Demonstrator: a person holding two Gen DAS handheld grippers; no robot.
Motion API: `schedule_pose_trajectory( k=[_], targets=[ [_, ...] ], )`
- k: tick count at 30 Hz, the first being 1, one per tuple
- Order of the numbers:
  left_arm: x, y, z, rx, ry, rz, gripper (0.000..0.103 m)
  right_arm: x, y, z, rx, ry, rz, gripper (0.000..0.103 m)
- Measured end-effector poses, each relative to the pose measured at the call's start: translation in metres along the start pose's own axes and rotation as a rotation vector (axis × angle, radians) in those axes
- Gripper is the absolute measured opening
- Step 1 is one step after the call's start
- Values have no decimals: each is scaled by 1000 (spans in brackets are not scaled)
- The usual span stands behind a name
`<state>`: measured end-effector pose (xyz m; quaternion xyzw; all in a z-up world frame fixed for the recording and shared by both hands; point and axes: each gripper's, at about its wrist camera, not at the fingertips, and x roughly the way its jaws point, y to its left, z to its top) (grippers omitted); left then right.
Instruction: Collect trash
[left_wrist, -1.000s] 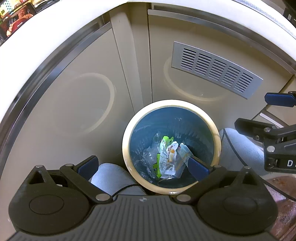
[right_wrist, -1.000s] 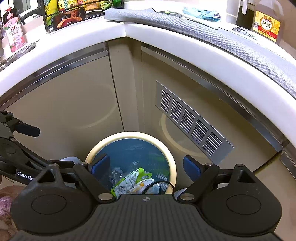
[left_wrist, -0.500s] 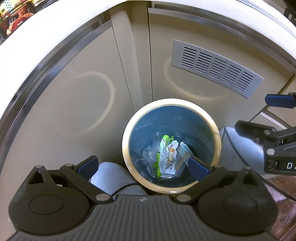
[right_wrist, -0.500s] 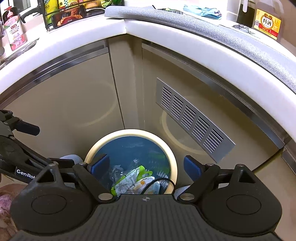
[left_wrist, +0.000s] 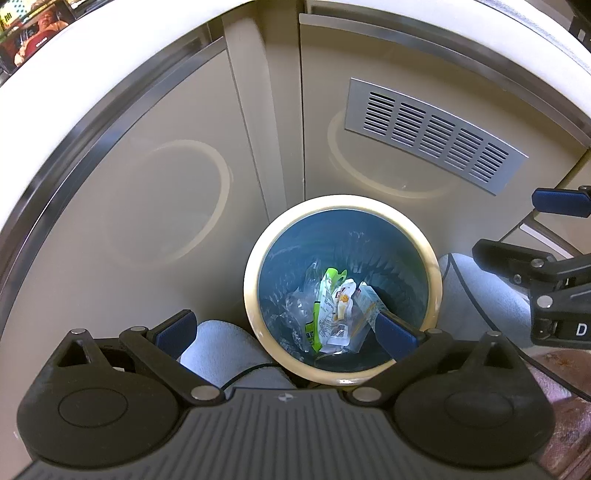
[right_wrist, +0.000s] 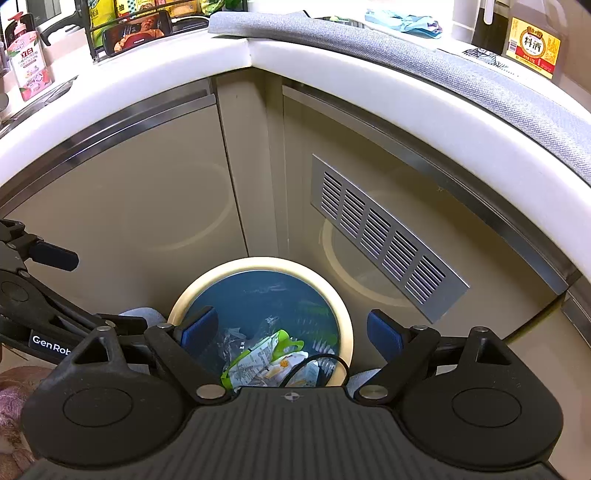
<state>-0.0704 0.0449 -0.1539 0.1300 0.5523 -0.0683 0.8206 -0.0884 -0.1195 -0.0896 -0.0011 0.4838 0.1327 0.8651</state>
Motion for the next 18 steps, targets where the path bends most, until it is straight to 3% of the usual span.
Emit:
schedule_pose_trajectory(
  k=[12,18],
  targets=[
    [-1,-1,2,5,-4,6,103,-1,-2,-1,10,-4,-3,89],
    [-11,1,4,17,-50,31,103,-10,-6,0,18,-37,-8,89]
  ],
)
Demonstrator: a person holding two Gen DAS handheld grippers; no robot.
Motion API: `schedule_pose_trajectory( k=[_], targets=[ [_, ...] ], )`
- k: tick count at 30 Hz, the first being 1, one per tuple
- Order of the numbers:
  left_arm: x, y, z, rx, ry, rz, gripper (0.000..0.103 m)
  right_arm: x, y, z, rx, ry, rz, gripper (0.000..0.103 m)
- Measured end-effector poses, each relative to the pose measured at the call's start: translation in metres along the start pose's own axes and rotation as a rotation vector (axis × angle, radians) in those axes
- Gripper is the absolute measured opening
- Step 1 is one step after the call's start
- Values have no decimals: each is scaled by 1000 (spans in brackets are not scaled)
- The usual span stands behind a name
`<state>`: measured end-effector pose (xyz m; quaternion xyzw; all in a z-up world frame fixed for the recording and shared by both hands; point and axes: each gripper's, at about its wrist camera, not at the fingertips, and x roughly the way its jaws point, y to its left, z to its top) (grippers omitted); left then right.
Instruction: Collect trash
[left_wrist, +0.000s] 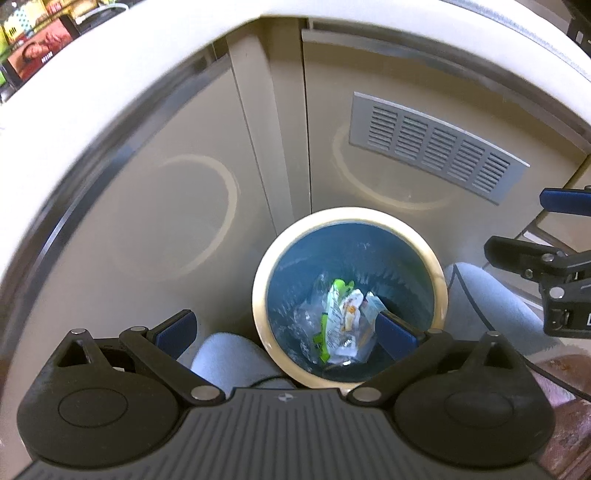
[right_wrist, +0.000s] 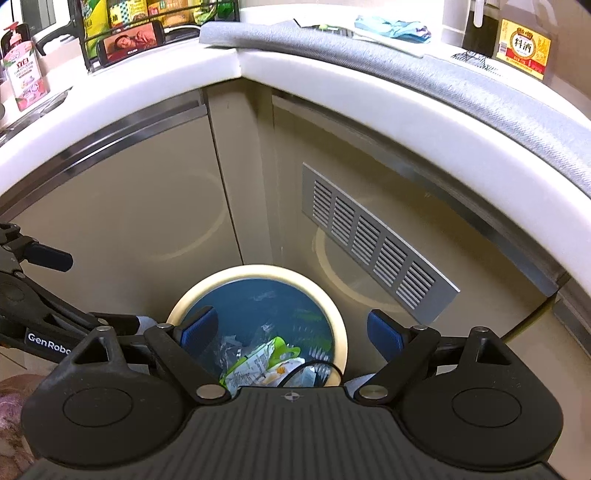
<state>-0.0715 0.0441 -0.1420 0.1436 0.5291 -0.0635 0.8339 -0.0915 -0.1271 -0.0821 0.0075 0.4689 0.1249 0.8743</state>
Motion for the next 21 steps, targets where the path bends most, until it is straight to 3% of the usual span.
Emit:
schedule_pose_trajectory(
  k=[5,10,17,21],
  targets=[
    [-22,8,13,-13,-68,-6,103,-19,-7,10,2,-51,41,89],
    [-53,20,31,-35,-169,9,103,-50,-16,36,13,-160,86,89],
    [-86,34,51,-72,-265,22,103,-76,-38,89,-16,-338,54,95],
    [-95,38,61,-88,-282,22,103,-69,-52,120,-32,-371,4,95]
  ],
)
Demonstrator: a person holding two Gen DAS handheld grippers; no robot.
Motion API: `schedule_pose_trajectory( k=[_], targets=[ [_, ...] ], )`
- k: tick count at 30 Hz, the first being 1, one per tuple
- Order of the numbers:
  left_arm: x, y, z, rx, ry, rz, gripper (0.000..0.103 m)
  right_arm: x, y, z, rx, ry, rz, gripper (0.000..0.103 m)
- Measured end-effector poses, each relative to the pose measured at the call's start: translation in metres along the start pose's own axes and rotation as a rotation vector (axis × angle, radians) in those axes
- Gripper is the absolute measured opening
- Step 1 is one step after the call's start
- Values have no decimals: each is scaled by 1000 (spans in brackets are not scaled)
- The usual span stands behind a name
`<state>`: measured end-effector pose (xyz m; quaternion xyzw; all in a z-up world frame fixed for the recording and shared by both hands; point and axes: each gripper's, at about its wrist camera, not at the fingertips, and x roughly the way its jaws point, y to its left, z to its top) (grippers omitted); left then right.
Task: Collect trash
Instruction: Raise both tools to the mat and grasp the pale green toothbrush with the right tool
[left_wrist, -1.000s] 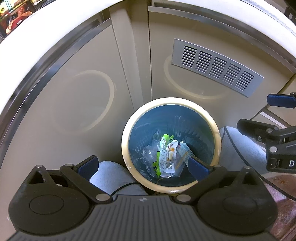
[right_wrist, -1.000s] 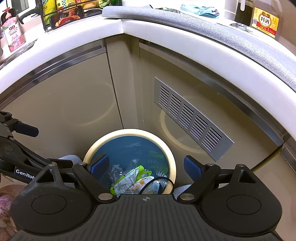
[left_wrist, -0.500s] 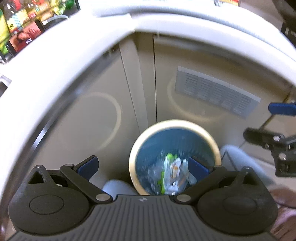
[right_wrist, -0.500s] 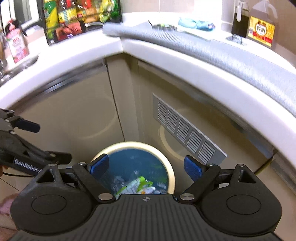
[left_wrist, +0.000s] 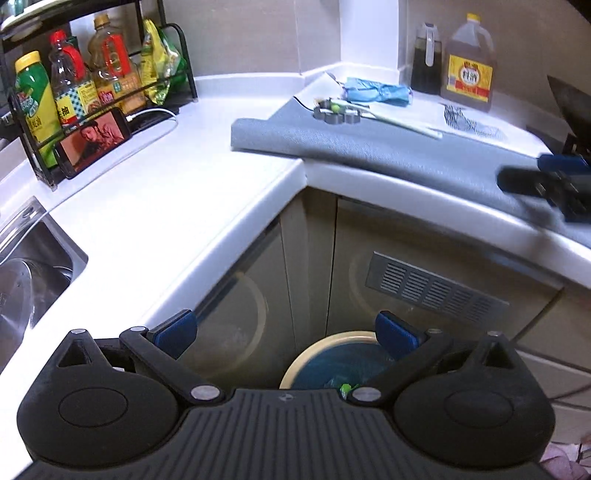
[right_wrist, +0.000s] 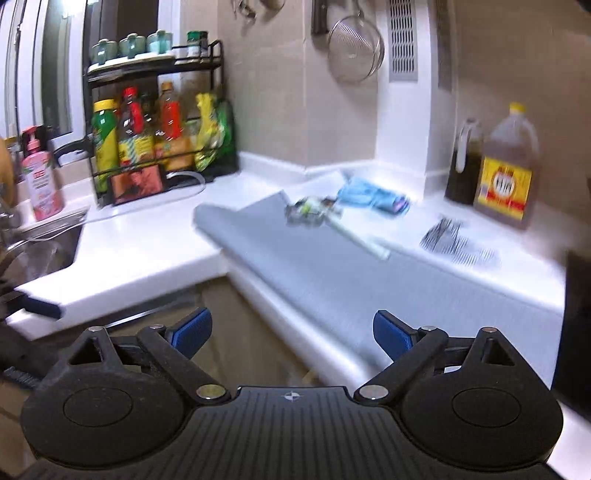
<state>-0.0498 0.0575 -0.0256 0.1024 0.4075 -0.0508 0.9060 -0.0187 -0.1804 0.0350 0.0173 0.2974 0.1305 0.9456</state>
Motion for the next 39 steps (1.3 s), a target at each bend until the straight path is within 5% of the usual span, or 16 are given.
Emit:
schedule_pose_trajectory(
  k=[14,25,31,33,34,35,36,39],
  targets=[
    [-12,26,16,-61,-38,1,103,126,-45,59,-1,102,-159,96],
    [1,39,27,-88,2,11,103,228,-60,80,-44,221,-187,97],
    [6,35,32,-73,18,10,103,249,-68,81,-6,215,-103,99],
    [7,35,34,-75,19,11,103,247,-62,81,-44,192,-77,90],
    [6,36,35,-76,17,10,103,244,-58,82,-65,181,-55,72],
    [7,35,36,-78,17,9,103,241,-54,83,-89,169,-42,43],
    [6,35,36,-78,17,8,103,240,-50,83,-108,163,-35,31],
    [6,34,37,-74,13,7,103,233,-47,80,-129,148,-30,17]
  ],
)
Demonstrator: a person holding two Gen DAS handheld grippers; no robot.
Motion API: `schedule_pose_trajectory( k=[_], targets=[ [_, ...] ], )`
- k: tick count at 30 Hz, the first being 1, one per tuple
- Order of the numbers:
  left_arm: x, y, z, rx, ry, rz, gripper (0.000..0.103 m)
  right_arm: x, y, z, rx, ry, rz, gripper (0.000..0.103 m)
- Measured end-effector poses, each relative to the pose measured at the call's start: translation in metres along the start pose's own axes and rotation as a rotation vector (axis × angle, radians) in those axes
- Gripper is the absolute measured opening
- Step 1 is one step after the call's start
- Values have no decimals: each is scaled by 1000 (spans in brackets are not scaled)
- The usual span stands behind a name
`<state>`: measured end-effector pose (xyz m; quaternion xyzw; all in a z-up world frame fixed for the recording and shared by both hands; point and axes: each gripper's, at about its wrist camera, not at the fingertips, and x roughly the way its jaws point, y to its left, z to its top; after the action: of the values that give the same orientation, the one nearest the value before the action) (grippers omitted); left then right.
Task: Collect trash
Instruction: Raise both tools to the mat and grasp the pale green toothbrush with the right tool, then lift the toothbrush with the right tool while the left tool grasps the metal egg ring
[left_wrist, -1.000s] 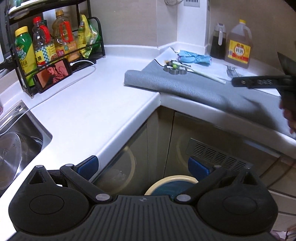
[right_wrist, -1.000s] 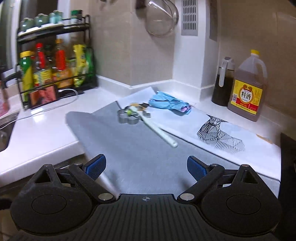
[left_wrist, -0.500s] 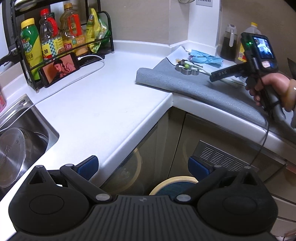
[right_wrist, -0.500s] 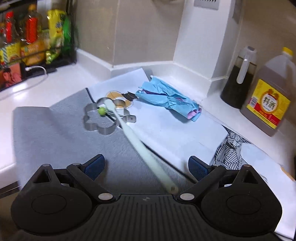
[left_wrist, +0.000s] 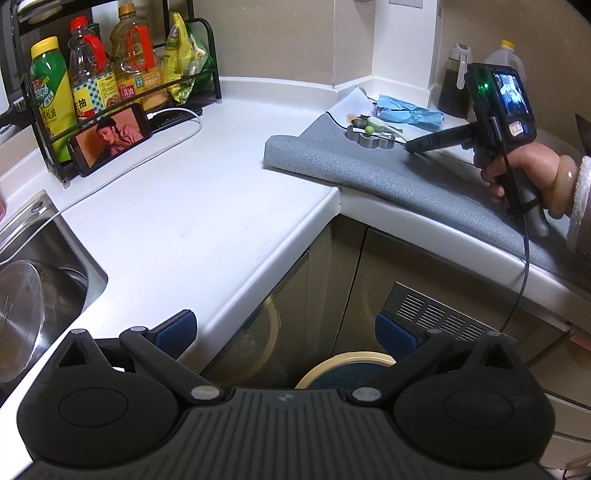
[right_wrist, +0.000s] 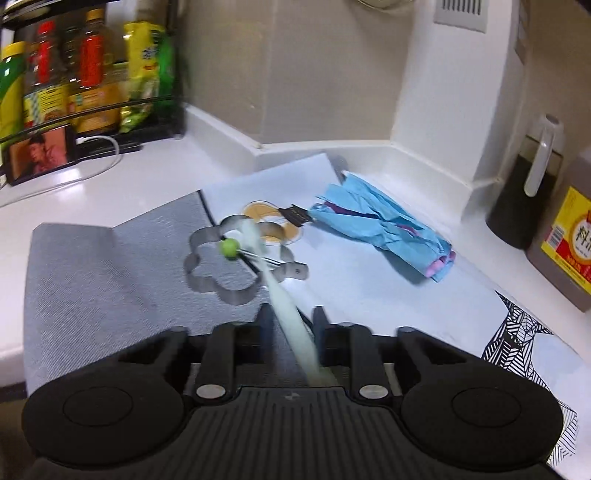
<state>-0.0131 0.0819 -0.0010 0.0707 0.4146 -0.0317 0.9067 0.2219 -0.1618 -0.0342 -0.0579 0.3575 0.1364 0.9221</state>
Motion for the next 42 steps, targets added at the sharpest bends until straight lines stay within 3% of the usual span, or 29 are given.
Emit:
schedule_pose_trajectory(
  k=[8,14,18,19,20,22,23,27,33,42],
  targets=[
    [0,-5,15,6,-32,13,103,-56,-14,-10,43,-131,-50,14],
    [13,-22,48,31,-77,-1,103,-75,-38,-40,104,-6,-148,14],
    [26,-45,81,90,-136,-24,103,-77,-48,-57,144,5,-170,15],
    [31,-51,91,104,-153,-47,103,-77,-48,-59,151,2,-175,25],
    [36,-56,100,111,-169,-76,103,-76,-49,-60,161,3,-174,47],
    [50,-67,120,122,-191,-127,103,-74,-50,-62,190,-7,-179,75],
    [58,-73,129,133,-206,-150,103,-75,-51,-62,198,-10,-181,82],
    [96,-96,161,207,-253,-178,103,-75,-55,-67,215,0,-165,88],
    [168,-126,194,302,-200,-203,103,-66,-70,-76,280,37,-162,99],
    [250,-143,218,237,-75,-185,103,-59,-68,-73,280,44,-178,103]
  ],
)
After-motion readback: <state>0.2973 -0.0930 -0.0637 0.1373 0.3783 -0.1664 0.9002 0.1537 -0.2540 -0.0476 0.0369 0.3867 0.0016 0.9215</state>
